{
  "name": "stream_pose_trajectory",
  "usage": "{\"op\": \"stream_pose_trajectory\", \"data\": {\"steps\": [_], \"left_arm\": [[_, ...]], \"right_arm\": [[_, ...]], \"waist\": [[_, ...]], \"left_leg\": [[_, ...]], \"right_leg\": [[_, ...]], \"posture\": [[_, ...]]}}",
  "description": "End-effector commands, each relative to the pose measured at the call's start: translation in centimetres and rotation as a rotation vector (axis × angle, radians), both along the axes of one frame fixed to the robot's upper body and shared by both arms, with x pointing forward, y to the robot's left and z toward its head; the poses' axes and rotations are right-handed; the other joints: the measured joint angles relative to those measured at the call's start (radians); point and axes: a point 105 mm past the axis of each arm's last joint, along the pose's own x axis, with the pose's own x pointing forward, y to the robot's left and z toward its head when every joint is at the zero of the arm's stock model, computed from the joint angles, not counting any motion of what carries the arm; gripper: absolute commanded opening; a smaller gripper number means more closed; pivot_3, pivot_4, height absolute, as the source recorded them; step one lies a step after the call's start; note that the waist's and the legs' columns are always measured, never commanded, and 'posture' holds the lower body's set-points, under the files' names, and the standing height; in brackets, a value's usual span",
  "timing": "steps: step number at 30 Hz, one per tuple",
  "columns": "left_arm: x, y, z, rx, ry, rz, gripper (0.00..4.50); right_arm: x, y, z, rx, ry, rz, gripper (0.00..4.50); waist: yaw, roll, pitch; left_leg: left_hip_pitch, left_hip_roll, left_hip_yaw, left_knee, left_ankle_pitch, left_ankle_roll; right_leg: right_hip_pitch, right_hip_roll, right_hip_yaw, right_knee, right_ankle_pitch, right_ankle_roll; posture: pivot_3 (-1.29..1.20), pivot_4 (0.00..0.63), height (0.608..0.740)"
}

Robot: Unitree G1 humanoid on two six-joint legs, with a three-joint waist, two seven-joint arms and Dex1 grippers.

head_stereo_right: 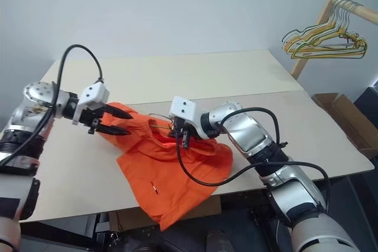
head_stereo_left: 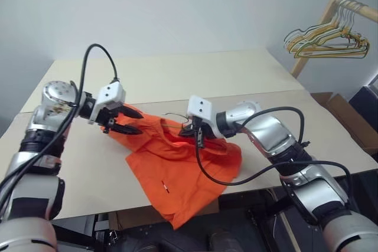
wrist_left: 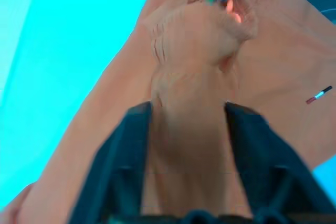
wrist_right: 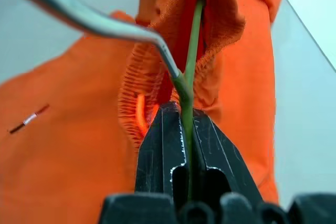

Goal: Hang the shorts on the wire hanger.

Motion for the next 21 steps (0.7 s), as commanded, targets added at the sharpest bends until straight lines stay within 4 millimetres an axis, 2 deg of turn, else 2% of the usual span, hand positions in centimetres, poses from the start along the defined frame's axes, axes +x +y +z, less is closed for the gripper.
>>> {"op": "stream_pose_trajectory", "data": {"steps": [1,3,8,16,19,21], "left_arm": [[-0.5,0.7,0.8,0.018,-0.014,-0.007,3.95],[-0.6,1.3,0.4,0.063,-0.022,0.000,4.46],[0.6,2.4,-1.6,0.161,-0.071,0.065,4.46],[3.0,2.0,-2.9,0.169,-0.152,0.173,4.46],[3.4,1.5,-3.0,0.140,-0.160,0.179,3.88],[3.4,1.2,-2.9,0.126,-0.154,0.166,3.26]], "right_arm": [[0.3,-0.6,1.7,0.041,-0.041,-0.012,0.00],[0.3,-0.8,1.8,0.043,-0.037,-0.016,0.00],[0.2,-1.5,1.8,0.041,-0.025,-0.021,0.00],[-0.5,-2.3,1.6,0.026,-0.010,-0.010,0.00],[-0.7,-2.5,1.7,0.023,-0.007,-0.008,0.00],[-0.7,-2.6,1.7,0.022,-0.005,-0.008,0.00]], "waist": [[0.002,0.000,0.000],[0.003,0.000,0.000],[0.012,0.000,0.000],[0.006,0.000,0.000],[0.004,0.000,0.000],[0.001,0.000,0.000]], "left_leg": [[0.000,0.000,-0.001,0.000,0.000,0.000],[0.000,0.000,-0.001,0.000,0.000,0.000],[0.000,-0.001,-0.001,0.000,0.000,0.000],[-0.001,0.000,0.004,0.000,0.000,0.000],[-0.001,-0.001,0.004,0.000,0.000,0.000],[-0.001,0.000,0.004,0.000,0.000,0.000]], "right_leg": [[0.000,0.000,0.000,0.000,0.000,0.000],[0.000,0.000,0.000,0.000,0.000,0.000],[0.001,0.000,-0.001,0.000,0.000,0.000],[0.000,0.000,-0.001,0.000,0.000,0.000],[0.000,0.000,-0.001,0.000,0.000,0.000],[0.000,0.000,-0.001,0.000,0.000,0.000]], "posture": [[-0.10,0.000,0.740],[-0.10,0.000,0.740],[-0.11,0.000,0.740],[-0.12,0.000,0.740],[-0.12,0.000,0.740],[-0.13,0.000,0.740]]}}
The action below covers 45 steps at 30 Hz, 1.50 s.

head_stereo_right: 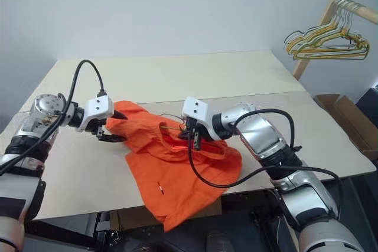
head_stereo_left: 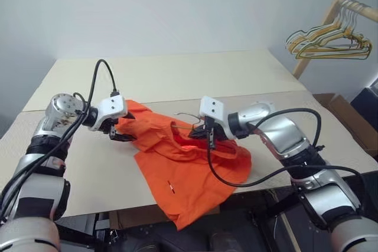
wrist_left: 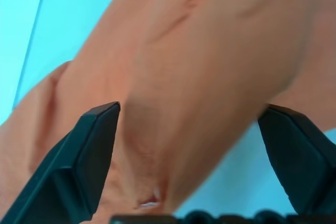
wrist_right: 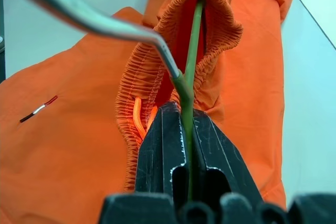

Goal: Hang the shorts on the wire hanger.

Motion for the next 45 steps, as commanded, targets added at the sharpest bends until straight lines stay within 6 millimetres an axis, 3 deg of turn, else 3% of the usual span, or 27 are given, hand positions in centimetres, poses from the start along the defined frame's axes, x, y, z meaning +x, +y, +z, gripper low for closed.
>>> {"op": "stream_pose_trajectory", "data": {"steps": [1,10,22,28,33,39,43,45], "left_arm": [[0.4,-0.4,1.6,-0.031,-0.048,-0.024,2.95],[0.3,0.2,2.5,-0.013,-0.055,-0.039,0.02],[1.6,2.7,4.1,0.011,-0.159,0.116,0.02],[1.3,2.8,4.4,-0.022,-0.157,0.116,0.02],[0.3,1.7,3.6,-0.055,-0.113,0.041,0.02],[-0.6,1.3,2.5,-0.039,-0.065,0.005,0.02],[0.1,1.5,3.0,-0.038,-0.097,0.058,0.87],[0.2,1.6,3.7,-0.050,-0.120,0.057,1.55]], "right_arm": [[-0.1,-0.4,1.6,0.030,-0.038,-0.001,0.00],[-0.3,-0.5,1.5,0.026,-0.028,0.011,0.00],[-1.4,-2.1,0.1,-0.060,0.017,0.028,0.00],[-0.4,-2.8,-0.6,-0.119,0.012,-0.042,0.00],[0.8,-2.0,0.2,-0.086,-0.006,-0.106,0.00],[0.5,-1.4,2.6,-0.016,0.006,-0.099,0.00],[-0.7,-1.3,4.4,0.021,0.060,-0.049,0.00],[-1.5,-1.4,5.2,0.030,0.104,-0.018,0.00]], "waist": [[-0.002,0.000,0.000],[-0.003,0.000,0.000],[0.002,0.000,0.000],[0.003,0.000,0.000],[0.000,0.000,0.000],[0.001,0.000,0.000],[0.005,0.000,0.000],[0.004,0.000,0.000]], "left_leg": [[0.000,0.000,0.000,0.000,0.000,0.000],[0.000,0.000,0.000,0.000,0.000,0.000],[0.000,0.000,0.000,0.000,0.000,0.001],[0.000,0.000,0.000,0.000,0.000,0.001],[0.000,0.000,0.001,0.000,0.000,0.000],[0.000,0.000,0.001,0.000,0.001,-0.002],[0.000,0.000,0.000,0.000,0.001,-0.001],[0.000,0.000,0.000,0.000,0.000,0.000]], "right_leg": [[0.000,0.000,0.000,0.000,0.000,0.000],[0.000,0.000,0.000,0.000,0.000,0.000],[0.000,0.000,0.000,0.000,0.000,0.000],[0.000,0.000,0.000,0.000,0.000,0.000],[0.000,0.000,0.000,0.000,0.000,0.000],[0.000,0.000,0.000,0.000,0.000,0.000],[0.000,0.000,0.000,0.000,0.000,0.000],[0.000,0.000,0.000,0.000,0.000,0.000]], "posture": [[-0.13,0.000,0.740],[-0.12,0.000,0.740],[-0.11,0.000,0.740],[-0.11,0.000,0.740],[-0.10,0.000,0.740],[-0.11,0.000,0.740],[-0.11,0.000,0.740],[-0.12,0.000,0.740]]}}
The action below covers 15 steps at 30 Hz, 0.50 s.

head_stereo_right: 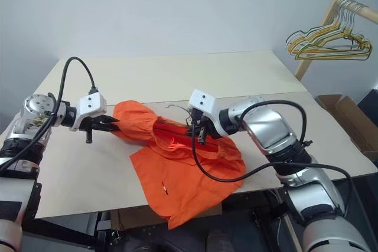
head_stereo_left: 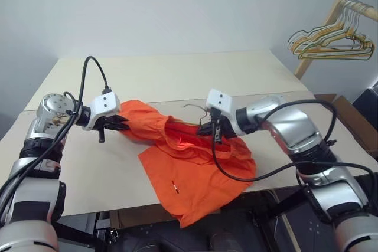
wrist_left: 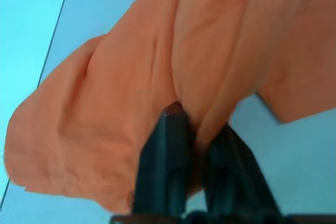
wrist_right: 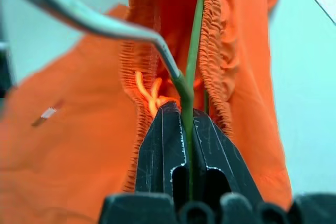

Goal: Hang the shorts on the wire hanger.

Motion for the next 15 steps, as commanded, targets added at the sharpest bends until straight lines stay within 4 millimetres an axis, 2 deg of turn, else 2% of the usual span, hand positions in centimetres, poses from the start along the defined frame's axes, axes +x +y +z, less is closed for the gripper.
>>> {"op": "stream_pose_trajectory", "data": {"steps": [1,5,11,15], "left_arm": [[0.7,0.1,3.2,-0.025,-0.103,0.004,1.92],[-0.7,-1.2,5.9,-0.062,-0.140,-0.129,3.17],[-4.5,-3.8,8.3,-0.116,-0.096,-0.375,3.17],[-6.1,-5.6,8.7,-0.153,-0.080,-0.478,3.17]], "right_arm": [[-1.3,0.1,3.3,0.057,0.017,0.063,0.00],[-2.4,0.0,5.6,0.064,0.095,0.112,0.00],[-1.5,0.1,7.9,0.074,0.154,0.088,0.00],[-0.3,0.5,7.2,0.052,0.154,0.058,0.00]], "waist": [[-0.001,0.000,0.000],[-0.003,0.000,0.000],[-0.011,0.000,0.000],[-0.007,0.000,0.000]], "left_leg": [[0.000,0.000,0.000,0.000,0.000,0.000],[0.000,0.000,0.000,0.000,0.000,0.000],[0.000,0.001,0.000,0.000,0.000,0.000],[0.001,0.001,-0.003,0.000,-0.001,0.001]], "right_leg": [[0.000,0.000,0.000,0.000,0.000,0.000],[0.000,0.000,0.000,0.000,0.000,0.000],[-0.001,0.000,0.001,0.000,0.000,0.000],[0.000,0.000,0.002,0.000,0.000,0.000]], "posture": [[-0.12,0.000,0.740],[-0.12,0.000,0.740],[-0.13,0.000,0.740],[-0.12,0.000,0.740]]}}
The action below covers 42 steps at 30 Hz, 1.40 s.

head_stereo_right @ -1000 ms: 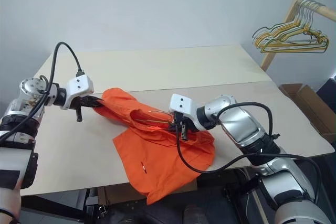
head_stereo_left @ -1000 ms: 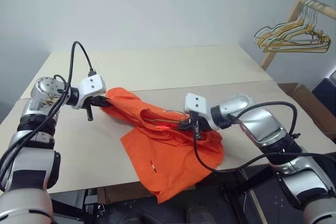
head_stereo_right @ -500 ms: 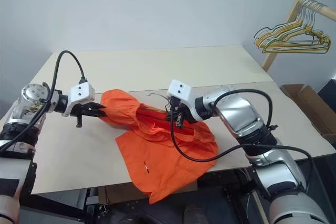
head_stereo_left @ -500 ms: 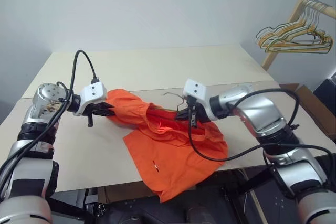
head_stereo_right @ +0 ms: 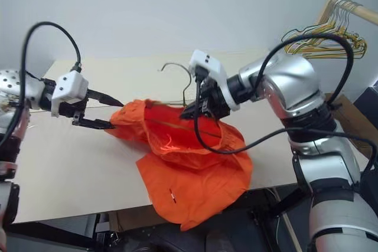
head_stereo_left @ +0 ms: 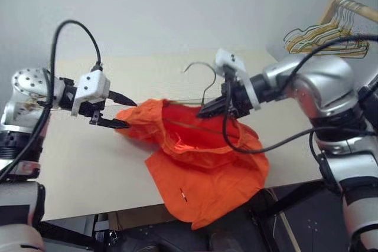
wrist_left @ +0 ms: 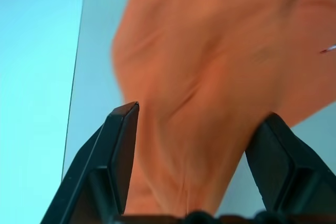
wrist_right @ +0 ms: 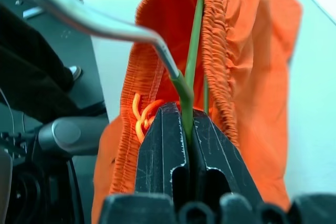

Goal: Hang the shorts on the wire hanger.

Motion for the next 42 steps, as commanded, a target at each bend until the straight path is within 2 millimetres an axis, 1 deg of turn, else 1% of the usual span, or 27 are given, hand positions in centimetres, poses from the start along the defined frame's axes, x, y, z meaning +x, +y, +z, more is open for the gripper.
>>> {"op": "stream_pose_trajectory", "data": {"steps": [1,4,10,12,14,15,19,22,25,27,29,31,33,35,37,39,42], "left_arm": [[-1.1,-1.8,0.4,-0.040,0.007,-0.091,3.17],[-0.8,-2.6,-0.5,-0.026,0.007,-0.114,3.17],[2.2,-4.4,-2.1,-0.016,-0.039,-0.028,3.17],[3.3,-4.9,-2.8,0.012,-0.057,-0.005,3.17],[4.0,-5.3,-3.1,0.018,-0.076,0.002,3.17],[4.2,-5.6,-3.0,0.006,-0.077,0.002,3.17],[3.6,-5.9,-2.0,-0.018,-0.071,-0.064,3.17],[1.8,-4.8,-1.4,-0.001,-0.033,-0.137,3.17],[0.4,-4.2,-0.6,-0.016,-0.009,-0.168,3.17],[-0.3,-4.0,0.7,-0.075,0.003,-0.181,3.17],[-0.6,-4.0,1.7,-0.127,0.011,-0.182,3.17],[0.4,-4.0,2.6,-0.168,-0.022,-0.136,3.17],[1.3,-4.0,2.8,-0.175,-0.055,-0.101,3.17],[2.4,-4.1,1.6,-0.116,-0.072,-0.063,3.17],[3.3,-4.2,-0.1,-0.025,-0.087,-0.049,3.17],[4.1,-4.5,-1.3,0.021,-0.083,-0.045,3.17],[4.2,-5.0,-2.2,0.057,-0.037,-0.088,3.17]], "right_arm": [[0.6,0.5,0.1,-0.008,-0.022,0.004,0.00],[0.7,0.9,0.0,-0.008,-0.018,0.008,0.00],[0.4,1.4,0.3,-0.001,-0.026,0.032,0.00],[0.2,1.4,0.2,-0.006,-0.030,0.043,0.00],[0.1,1.5,0.1,-0.012,-0.031,0.050,0.00],[0.1,1.5,0.0,-0.017,-0.031,0.052,0.00],[0.1,1.4,-0.3,-0.030,-0.032,0.050,0.00],[0.2,1.2,-0.5,-0.030,-0.024,0.040,0.00],[0.3,1.0,-0.7,-0.032,-0.017,0.032,0.00],[0.4,0.9,-0.8,-0.035,-0.012,0.028,0.00],[0.4,0.8,-0.9,-0.038,-0.008,0.026,0.00],[0.4,0.8,-0.9,-0.040,-0.005,0.030,0.00],[0.3,0.8,-0.9,-0.041,-0.003,0.036,0.00],[0.2,0.9,-0.8,-0.038,0.002,0.051,0.00],[0.0,0.9,-0.6,-0.036,0.005,0.068,0.00],[-0.2,1.0,-0.4,-0.038,0.005,0.081,0.00],[-0.4,1.0,-0.3,-0.039,0.006,0.094,0.00]], "waist": [[0.003,0.000,0.000],[0.008,0.000,0.000],[0.006,0.000,0.000],[0.005,0.000,0.000],[0.005,0.000,0.000],[0.004,0.000,0.000],[-0.009,0.000,0.000],[-0.023,0.000,0.000],[-0.029,0.000,0.000],[-0.025,0.000,0.000],[-0.017,0.000,0.000],[-0.010,0.000,0.000],[-0.003,0.000,0.000],[-0.001,0.000,0.000],[-0.001,0.000,0.000],[-0.002,0.000,0.000],[-0.005,0.000,0.000]], "left_leg": [[0.000,0.000,-0.001,0.000,0.000,0.000],[0.000,-0.001,-0.002,0.001,0.000,0.000],[-0.001,-0.001,-0.002,0.002,0.000,0.000],[-0.001,-0.001,-0.002,0.002,0.000,0.000],[-0.001,-0.001,-0.001,0.002,0.000,0.000],[-0.001,-0.001,-0.001,0.002,0.000,0.000],[-0.002,-0.001,-0.001,0.002,0.000,0.000],[-0.003,-0.001,-0.003,0.002,0.000,0.000],[-0.002,-0.001,-0.004,0.001,0.000,0.000],[-0.002,0.000,-0.005,0.001,0.000,0.000],[-0.002,0.000,-0.006,0.002,0.000,0.000],[-0.001,-0.001,-0.006,0.002,0.000,0.000],[-0.001,-0.001,-0.007,0.002,0.000,0.000],[-0.002,-0.001,-0.006,0.002,0.000,0.000],[-0.002,-0.001,-0.006,0.002,0.000,0.000],[-0.002,-0.001,-0.005,0.002,0.000,0.000],[-0.002,-0.001,-0.004,0.003,0.000,0.000]], "right_leg": [[0.000,0.000,0.000,0.000,0.000,0.000],[0.001,0.000,0.000,0.000,0.000,0.000],[0.000,0.000,-0.001,0.000,0.000,0.000],[0.000,0.000,-0.001,0.000,0.000,0.000],[0.000,0.000,-0.001,0.000,0.000,0.000],[0.000,0.000,-0.001,0.000,0.000,0.000],[-0.001,0.000,-0.001,0.000,0.000,0.000],[-0.001,0.000,-0.001,0.000,0.000,0.000],[-0.001,0.000,-0.001,0.000,0.000,0.000],[-0.001,0.000,0.000,0.000,0.000,0.000],[0.000,0.000,-0.001,0.001,0.000,0.000],[0.001,0.000,-0.001,0.001,0.000,0.000],[0.001,0.000,-0.002,0.000,0.000,0.000],[0.001,0.000,-0.002,0.000,0.000,0.000],[0.000,0.000,-0.002,0.000,0.000,0.001],[0.000,0.000,-0.002,0.000,0.000,0.001],[0.000,0.000,-0.002,0.000,0.000,0.001]], "posture": [[-0.12,0.000,0.740],[-0.12,0.000,0.740],[-0.13,0.000,0.740],[-0.13,0.000,0.740],[-0.14,0.000,0.740],[-0.14,0.000,0.740],[-0.15,0.000,0.740],[-0.15,0.000,0.740],[-0.15,0.000,0.740],[-0.15,0.000,0.740],[-0.14,0.000,0.740],[-0.14,0.000,0.740],[-0.14,0.000,0.740],[-0.14,0.000,0.740],[-0.14,0.000,0.740],[-0.15,0.000,0.740],[-0.15,0.000,0.740]]}}
